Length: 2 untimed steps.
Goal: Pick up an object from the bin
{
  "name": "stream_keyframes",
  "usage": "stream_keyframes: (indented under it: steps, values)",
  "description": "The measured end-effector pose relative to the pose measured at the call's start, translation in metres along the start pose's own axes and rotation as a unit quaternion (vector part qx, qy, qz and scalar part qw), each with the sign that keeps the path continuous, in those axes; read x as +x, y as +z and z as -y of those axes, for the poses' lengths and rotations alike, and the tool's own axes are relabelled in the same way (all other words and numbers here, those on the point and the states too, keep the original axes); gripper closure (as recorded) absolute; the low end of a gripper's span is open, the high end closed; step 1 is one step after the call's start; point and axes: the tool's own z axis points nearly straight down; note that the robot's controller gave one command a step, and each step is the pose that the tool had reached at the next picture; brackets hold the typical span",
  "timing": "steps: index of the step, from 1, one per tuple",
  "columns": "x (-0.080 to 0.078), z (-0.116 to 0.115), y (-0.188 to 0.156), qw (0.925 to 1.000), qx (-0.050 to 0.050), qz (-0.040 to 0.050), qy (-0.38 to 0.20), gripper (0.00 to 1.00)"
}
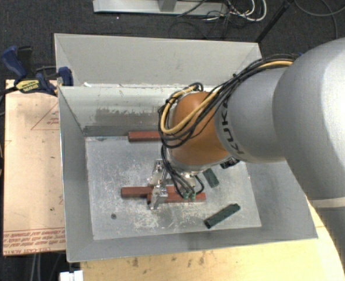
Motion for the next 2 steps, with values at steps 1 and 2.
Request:
stream_keyframes:
  steps: [1,2]
  values:
    - [0.0037,0.0049,-0.1578,0.9997,0.002,-0.0051,0.025,1.00]
    - [0.0045,0.0051,-0.1565,0.9997,0.002,-0.0067,0.025,1.00]
